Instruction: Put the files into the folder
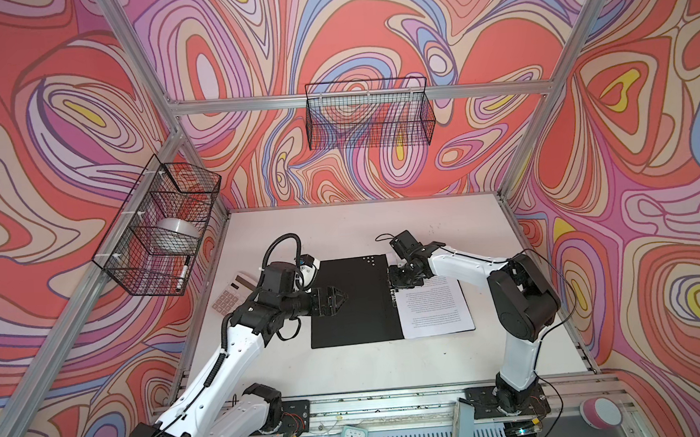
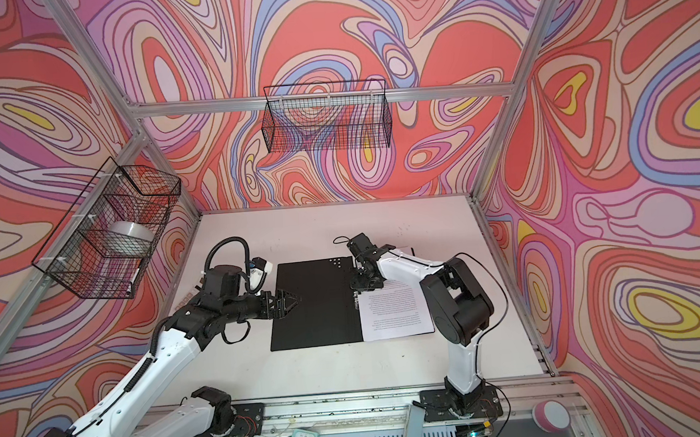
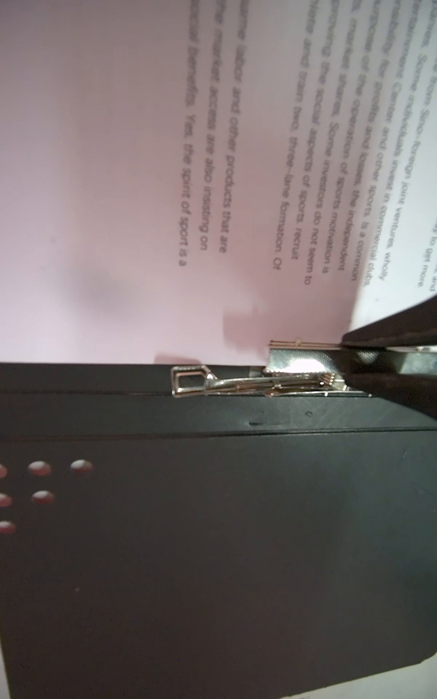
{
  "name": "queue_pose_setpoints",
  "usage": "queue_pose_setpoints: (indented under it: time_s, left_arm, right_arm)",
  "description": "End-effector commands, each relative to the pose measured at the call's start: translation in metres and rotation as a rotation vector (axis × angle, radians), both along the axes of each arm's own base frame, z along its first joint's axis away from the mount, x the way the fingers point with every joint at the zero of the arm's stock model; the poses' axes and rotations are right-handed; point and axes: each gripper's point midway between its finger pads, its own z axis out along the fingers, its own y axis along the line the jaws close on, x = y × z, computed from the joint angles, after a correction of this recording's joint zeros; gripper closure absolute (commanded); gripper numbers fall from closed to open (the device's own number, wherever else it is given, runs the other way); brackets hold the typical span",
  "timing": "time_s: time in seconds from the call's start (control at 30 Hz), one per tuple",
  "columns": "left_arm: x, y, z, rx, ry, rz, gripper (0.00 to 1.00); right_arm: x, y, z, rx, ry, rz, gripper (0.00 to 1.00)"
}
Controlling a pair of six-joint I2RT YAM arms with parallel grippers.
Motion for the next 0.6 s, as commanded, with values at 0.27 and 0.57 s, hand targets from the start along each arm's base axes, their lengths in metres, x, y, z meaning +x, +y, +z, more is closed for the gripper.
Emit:
queue_pose_setpoints:
  time_s: [0.27,0.57]
  left_arm:
    - [0.015,-0.005,-0.018,-0.042,0.102,0.066,0.0]
    - [0.031,-0.009,-0.041,-0.064,0.168,0.132,0.0]
  right_arm:
    - [0.027,-0.004,0.001,0.057,-0.022,0.086,1.0]
    - [0.04,-0.014,0.025,0.078,-0.077,0.046,0.65]
